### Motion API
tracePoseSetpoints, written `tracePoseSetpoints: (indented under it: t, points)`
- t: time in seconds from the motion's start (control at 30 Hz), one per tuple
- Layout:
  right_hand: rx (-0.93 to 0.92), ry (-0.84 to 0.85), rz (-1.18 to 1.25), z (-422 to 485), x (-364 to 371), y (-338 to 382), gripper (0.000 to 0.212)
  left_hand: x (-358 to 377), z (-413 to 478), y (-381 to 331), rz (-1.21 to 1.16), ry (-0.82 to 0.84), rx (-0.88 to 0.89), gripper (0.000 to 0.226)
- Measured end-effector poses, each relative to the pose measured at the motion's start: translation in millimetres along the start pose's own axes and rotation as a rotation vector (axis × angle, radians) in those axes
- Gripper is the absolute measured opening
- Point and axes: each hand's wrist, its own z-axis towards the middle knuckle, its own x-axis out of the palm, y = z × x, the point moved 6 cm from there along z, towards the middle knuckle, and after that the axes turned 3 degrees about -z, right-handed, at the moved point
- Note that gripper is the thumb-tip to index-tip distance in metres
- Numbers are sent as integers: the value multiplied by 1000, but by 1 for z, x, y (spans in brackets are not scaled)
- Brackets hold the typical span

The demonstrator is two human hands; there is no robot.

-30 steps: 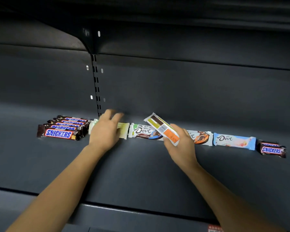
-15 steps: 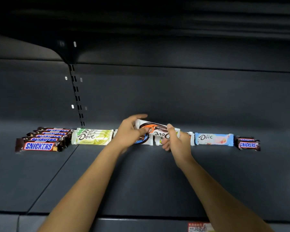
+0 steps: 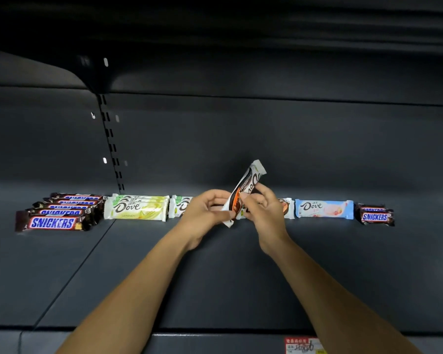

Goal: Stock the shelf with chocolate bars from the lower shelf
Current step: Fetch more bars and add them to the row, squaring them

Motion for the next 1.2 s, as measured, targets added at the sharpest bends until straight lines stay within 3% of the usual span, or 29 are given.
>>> tracePoseSetpoints:
  t: [0.23, 0.43, 0.53, 0.67, 0.77, 0.97, 1.2]
  points:
    - [-89, 20, -57, 2, 1, 1, 56, 10, 0, 5, 265, -21, 103, 45]
    - [-136, -41, -183, 6, -5, -2, 45, 16, -1, 3, 304, 19, 144, 38]
    - [-293, -74, -396, 12, -13, 14, 48, 14, 1, 3, 351, -17, 177, 31]
    - [-614, -39, -933, 18, -29, 36, 50, 4, 6, 7, 407, -101, 175, 24]
    - [-794, -19, -1208, 16, -44, 31, 55, -2, 10, 5, 441, -169, 197, 26]
    - [-808, -12, -1395, 15, -38, 7, 59, -13, 15, 11, 449, -253, 182, 27]
    - [-732, 18, -1421, 19, -36, -7, 58, -19, 16, 15, 456, -287, 166, 33]
